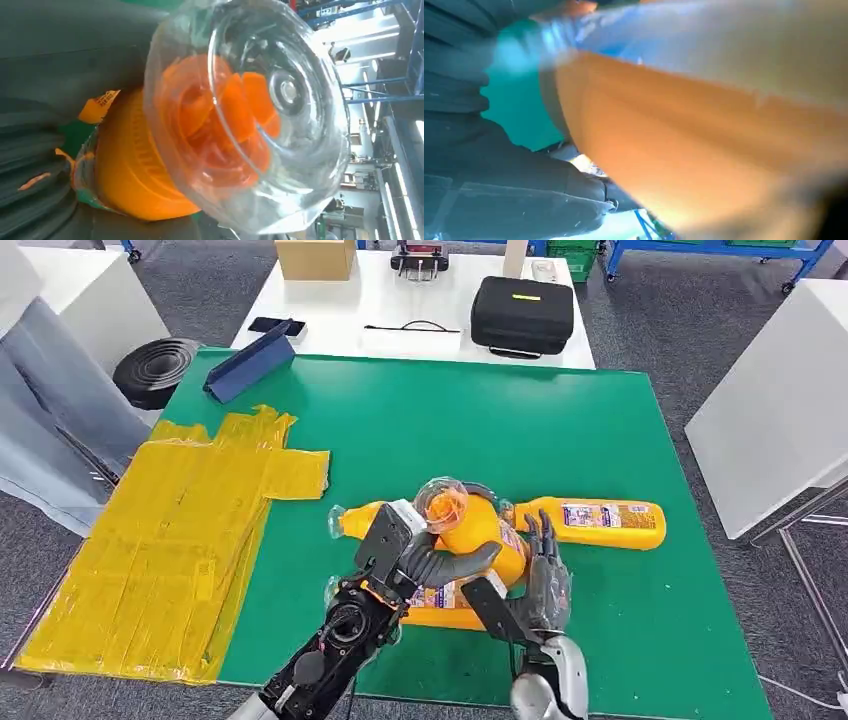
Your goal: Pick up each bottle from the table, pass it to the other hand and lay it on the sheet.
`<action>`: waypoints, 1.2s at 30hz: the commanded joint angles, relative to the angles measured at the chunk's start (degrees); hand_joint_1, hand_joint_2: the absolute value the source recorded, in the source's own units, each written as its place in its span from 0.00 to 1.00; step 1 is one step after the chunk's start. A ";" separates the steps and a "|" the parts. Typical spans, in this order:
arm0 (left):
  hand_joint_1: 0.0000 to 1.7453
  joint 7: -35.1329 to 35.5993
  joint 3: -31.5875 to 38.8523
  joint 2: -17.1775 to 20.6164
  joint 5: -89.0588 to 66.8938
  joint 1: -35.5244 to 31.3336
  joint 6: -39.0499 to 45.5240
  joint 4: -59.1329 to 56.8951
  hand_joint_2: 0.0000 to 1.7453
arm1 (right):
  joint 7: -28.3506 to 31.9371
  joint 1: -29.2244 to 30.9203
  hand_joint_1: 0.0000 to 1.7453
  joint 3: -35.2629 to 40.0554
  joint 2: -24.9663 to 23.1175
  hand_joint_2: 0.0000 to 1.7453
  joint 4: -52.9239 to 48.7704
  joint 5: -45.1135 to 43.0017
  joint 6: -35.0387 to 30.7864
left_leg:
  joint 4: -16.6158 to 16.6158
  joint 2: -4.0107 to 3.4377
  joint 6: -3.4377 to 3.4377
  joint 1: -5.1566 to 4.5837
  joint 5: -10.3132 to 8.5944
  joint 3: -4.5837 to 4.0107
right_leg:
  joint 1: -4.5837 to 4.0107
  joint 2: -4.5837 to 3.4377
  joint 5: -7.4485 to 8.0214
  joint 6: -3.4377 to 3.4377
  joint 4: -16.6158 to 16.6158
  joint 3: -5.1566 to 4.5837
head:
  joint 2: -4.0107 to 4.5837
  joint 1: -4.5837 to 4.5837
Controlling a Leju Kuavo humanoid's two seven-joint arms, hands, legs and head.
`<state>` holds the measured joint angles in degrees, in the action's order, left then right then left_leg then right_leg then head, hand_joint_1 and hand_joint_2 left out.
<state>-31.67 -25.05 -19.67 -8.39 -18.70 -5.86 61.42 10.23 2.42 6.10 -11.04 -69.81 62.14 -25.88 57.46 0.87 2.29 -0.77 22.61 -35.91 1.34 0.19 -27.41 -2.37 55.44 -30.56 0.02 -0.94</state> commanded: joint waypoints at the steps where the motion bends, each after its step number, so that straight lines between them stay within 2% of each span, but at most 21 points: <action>1: 1.00 -0.75 1.69 1.64 1.20 -3.07 1.89 -4.23 1.00 | 3.30 3.53 0.00 0.51 -0.68 0.00 3.82 -3.69 -1.06 | -0.02 -0.23 -0.23 0.11 0.14 0.36 | -0.12 -0.17 -0.05 0.20 -0.11 0.36 | 0.00 0.00; 4: 1.00 -0.98 1.91 1.83 1.23 -2.99 2.36 -4.36 1.00 | 3.97 4.65 0.00 1.22 -0.62 0.00 4.88 -4.63 -0.83 | -0.03 -0.16 -0.12 0.05 0.05 0.16 | -0.05 -0.13 0.01 0.10 -0.06 0.14 | 0.00 0.00; 5: 1.00 -1.01 1.93 1.85 1.23 -2.93 2.44 -4.32 1.00 | 4.05 4.83 0.00 1.31 -0.62 0.00 5.02 -4.79 -0.87 | -0.03 -0.31 -0.29 0.14 0.17 0.45 | -0.16 -0.24 -0.04 0.24 -0.15 0.44 | 0.00 0.00; 7: 1.00 -1.03 2.07 1.82 1.22 -2.79 2.63 -4.10 1.00 | 4.19 5.06 0.00 1.38 -0.55 0.00 5.26 -5.07 -1.05 | -0.04 -0.14 -0.10 0.03 0.03 0.12 | -0.04 -0.11 0.01 0.08 -0.06 0.10 | 0.00 0.00; 14: 1.00 -1.53 3.26 2.12 0.58 -1.88 3.77 -2.79 1.00 | 5.33 4.55 0.00 2.07 -0.54 0.00 4.86 -5.87 -1.10 | -0.04 -0.25 -0.19 0.07 0.13 0.31 | -0.08 -0.21 -0.03 0.15 -0.11 0.30 | 0.00 0.00; 18: 1.00 -2.01 5.02 1.90 -1.69 -2.87 7.85 -4.29 1.00 | 5.75 4.81 0.00 2.33 -0.67 0.00 5.34 -6.09 -1.14 | -0.03 -0.18 -0.14 0.05 0.06 0.18 | -0.06 -0.15 0.00 0.11 -0.07 0.17 | 0.00 0.00; 24: 1.00 -2.37 5.65 1.89 -2.49 -3.44 9.21 -5.61 1.00 | 5.88 5.31 0.00 2.41 -0.71 0.00 5.92 -6.20 -1.11 | -0.03 -0.24 -0.27 0.14 0.14 0.40 | -0.15 -0.17 -0.05 0.22 -0.14 0.42 | 0.00 0.00; 25: 1.00 -2.37 5.72 1.88 -2.56 -3.51 9.26 -5.71 1.00 | 5.88 5.38 0.00 2.46 -0.67 0.00 5.99 -6.17 -1.01 | -0.05 -0.11 -0.11 0.03 0.03 0.14 | -0.04 -0.08 0.00 0.09 -0.06 0.13 | 0.00 -0.02; 28: 1.00 -2.35 6.25 1.69 -4.84 -4.10 11.68 -6.57 1.00 | 6.12 5.44 0.00 2.93 -0.49 0.00 5.85 -7.16 0.96 | -0.04 -0.13 -0.11 0.04 0.05 0.16 | -0.05 -0.10 -0.01 0.09 -0.07 0.16 | 0.00 0.00; 36: 1.00 -2.48 6.22 1.71 -6.16 -3.94 13.04 -6.41 1.00 | 6.50 5.23 0.00 3.23 -0.44 0.00 5.77 -7.62 1.13 | -0.03 -0.14 -0.17 0.08 0.06 0.23 | -0.08 -0.10 -0.02 0.15 -0.08 0.23 | 0.00 0.00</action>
<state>-34.05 -20.09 -19.61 -13.51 -20.07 6.30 58.88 16.17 5.52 8.96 -11.54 -67.38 54.99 -25.22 57.46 0.88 2.29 -0.77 22.60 -35.92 1.34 0.19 -27.41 -2.37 55.44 -30.55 0.02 -0.94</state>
